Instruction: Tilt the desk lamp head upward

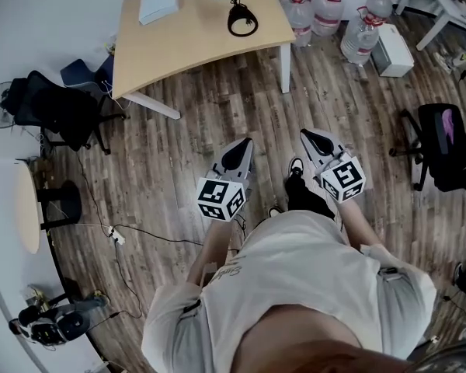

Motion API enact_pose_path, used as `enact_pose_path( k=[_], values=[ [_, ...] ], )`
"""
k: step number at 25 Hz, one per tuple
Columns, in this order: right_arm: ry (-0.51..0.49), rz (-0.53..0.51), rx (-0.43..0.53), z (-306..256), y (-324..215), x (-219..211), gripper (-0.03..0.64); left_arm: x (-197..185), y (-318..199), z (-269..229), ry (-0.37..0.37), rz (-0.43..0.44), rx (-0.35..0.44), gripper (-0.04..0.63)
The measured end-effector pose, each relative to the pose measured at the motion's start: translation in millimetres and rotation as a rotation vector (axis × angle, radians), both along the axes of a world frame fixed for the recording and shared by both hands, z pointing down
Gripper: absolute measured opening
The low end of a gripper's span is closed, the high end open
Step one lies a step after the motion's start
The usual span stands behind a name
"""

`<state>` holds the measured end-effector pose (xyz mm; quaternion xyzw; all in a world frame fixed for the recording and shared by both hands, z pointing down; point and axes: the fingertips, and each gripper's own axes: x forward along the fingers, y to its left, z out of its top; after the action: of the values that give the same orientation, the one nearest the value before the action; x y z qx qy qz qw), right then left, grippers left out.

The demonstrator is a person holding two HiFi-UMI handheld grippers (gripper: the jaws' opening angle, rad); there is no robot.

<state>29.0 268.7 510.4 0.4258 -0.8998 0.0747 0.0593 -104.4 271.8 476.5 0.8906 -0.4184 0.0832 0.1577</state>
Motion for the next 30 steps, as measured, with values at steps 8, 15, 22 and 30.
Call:
enact_pose_path(
  k=[8, 15, 22, 30],
  values=[
    [-0.031, 0.005, 0.056, -17.1, -115.3, 42.5, -0.005, 30.9, -116.7, -15.2, -0.05, -0.015, 0.041, 0.017],
    [-0.016, -0.074, 0.04, -7.5, -168.3, 56.0, -0.005, 44.1, -166.8, -11.4, -0.039, -0.088, 0.019, 0.017],
    [-0.005, -0.121, -0.019, 7.7, -203.7, 53.1, -0.005, 35.4, -198.6, -1.9, -0.034, -0.137, -0.017, 0.017],
    [0.016, -0.133, -0.015, 6.3, -251.7, 28.1, -0.005, 22.8, -247.1, 8.3, -0.006, -0.115, -0.027, 0.016]
  ],
)
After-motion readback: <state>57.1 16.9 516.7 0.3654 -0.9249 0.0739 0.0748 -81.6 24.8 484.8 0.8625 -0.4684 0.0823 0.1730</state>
